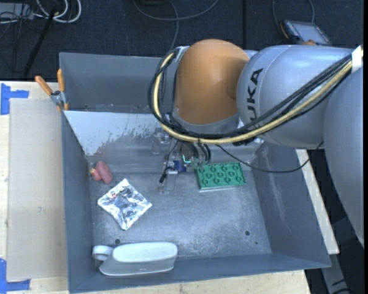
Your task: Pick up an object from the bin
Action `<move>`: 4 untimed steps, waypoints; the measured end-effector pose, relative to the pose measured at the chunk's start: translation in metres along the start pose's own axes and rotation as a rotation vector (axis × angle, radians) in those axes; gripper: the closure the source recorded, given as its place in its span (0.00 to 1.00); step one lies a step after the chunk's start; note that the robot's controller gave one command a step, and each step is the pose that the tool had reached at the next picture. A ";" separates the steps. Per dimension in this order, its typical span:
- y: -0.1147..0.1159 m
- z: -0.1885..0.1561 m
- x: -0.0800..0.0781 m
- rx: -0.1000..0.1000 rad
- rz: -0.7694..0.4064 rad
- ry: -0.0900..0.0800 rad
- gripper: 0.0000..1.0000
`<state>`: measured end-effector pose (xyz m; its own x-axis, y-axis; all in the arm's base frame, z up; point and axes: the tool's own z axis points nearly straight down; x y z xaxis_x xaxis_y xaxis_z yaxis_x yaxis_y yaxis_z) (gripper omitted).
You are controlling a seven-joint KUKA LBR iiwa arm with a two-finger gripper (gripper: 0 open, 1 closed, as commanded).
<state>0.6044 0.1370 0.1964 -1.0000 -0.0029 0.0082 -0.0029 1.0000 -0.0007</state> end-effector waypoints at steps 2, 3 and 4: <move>0.059 0.096 0.070 0.001 -0.201 -0.006 0.00; 0.041 0.085 0.037 0.000 -0.237 -0.012 0.00; 0.056 0.130 0.037 0.000 -0.241 -0.004 0.00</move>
Offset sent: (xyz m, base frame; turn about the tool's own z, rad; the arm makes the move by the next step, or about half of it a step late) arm -0.0436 0.0742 -0.1264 -0.1349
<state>0.5664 0.1928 0.0668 -0.9704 -0.2416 0.0044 -0.2416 0.9704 0.0006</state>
